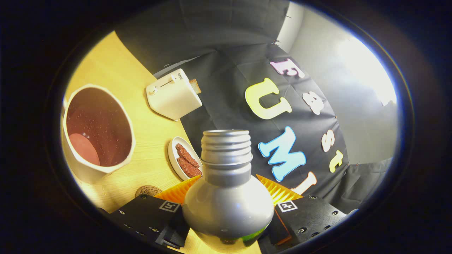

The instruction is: Take the bottle from table, then pour the juice into the cup, finally place the bottle on the coaster

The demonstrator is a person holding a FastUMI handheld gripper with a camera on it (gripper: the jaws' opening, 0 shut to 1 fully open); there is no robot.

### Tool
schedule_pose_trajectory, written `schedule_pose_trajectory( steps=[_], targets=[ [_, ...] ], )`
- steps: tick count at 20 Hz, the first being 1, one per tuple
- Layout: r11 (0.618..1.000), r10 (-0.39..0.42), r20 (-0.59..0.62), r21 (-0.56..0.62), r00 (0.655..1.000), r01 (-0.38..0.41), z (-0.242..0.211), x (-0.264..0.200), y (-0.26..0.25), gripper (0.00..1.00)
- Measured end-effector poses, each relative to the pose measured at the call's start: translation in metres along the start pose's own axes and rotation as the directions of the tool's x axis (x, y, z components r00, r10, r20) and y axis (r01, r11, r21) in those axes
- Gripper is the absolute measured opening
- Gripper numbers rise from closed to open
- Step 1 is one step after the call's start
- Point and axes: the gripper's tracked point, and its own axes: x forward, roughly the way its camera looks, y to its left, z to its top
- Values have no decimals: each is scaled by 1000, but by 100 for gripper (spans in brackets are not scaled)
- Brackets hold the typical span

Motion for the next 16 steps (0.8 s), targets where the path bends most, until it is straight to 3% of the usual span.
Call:
schedule_pose_trajectory(
  steps=[16],
  targets=[
    [973,29,33,-228,999,-20,-2,-1,8,84]
  ],
)
